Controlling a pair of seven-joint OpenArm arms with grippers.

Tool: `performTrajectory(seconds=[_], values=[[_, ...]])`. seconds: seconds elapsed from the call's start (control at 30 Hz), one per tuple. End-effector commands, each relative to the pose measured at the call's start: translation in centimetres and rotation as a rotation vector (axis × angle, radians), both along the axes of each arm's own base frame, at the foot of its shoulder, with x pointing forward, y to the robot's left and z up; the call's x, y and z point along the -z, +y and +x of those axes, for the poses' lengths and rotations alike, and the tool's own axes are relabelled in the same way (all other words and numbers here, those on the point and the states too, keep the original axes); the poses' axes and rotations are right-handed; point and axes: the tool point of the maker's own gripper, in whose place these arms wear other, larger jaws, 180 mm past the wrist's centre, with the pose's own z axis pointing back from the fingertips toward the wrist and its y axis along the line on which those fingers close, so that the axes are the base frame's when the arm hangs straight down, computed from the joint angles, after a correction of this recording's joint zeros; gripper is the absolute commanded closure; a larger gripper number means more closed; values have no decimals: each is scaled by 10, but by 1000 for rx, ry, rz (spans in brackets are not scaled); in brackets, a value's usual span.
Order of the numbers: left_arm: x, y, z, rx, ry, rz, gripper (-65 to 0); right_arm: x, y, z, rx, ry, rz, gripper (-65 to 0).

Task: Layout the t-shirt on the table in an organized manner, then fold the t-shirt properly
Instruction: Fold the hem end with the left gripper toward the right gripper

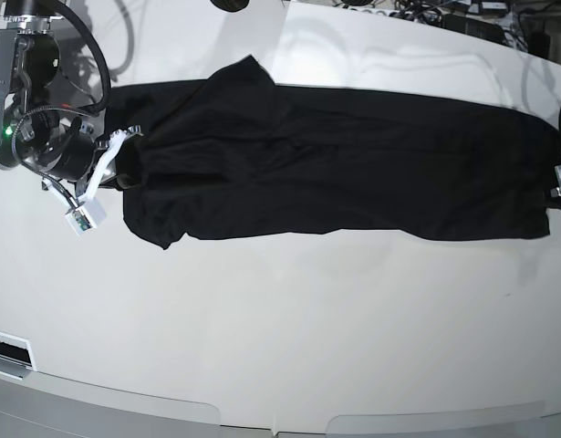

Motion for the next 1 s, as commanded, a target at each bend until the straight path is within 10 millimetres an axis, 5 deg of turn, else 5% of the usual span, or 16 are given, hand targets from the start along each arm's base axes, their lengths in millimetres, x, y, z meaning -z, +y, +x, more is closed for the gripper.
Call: performTrajectory(seconds=[0.0, 0.33, 0.63, 0.83, 0.87, 0.97], values=[[-27, -3, 13, 23, -79, -35, 0, -15, 0, 12, -1, -63, 18, -64], [-48, -86, 29, 174, -226, -182, 0, -15, 10, 14, 8, -76, 48, -64], [-15, -181, 18, 313, -155, -332, 0, -14, 16, 13, 11, -73, 64, -64], [-7, -215, 11, 368, -127, -383, 0, -14, 16, 13, 11, -74, 66, -64], [-7, -217, 11, 368, -128, -387, -21, -14, 16, 13, 11, -74, 66, -64], [-9, -216, 14, 370, -137, -385, -283, -15, 16, 14, 11, -77, 68, -65]])
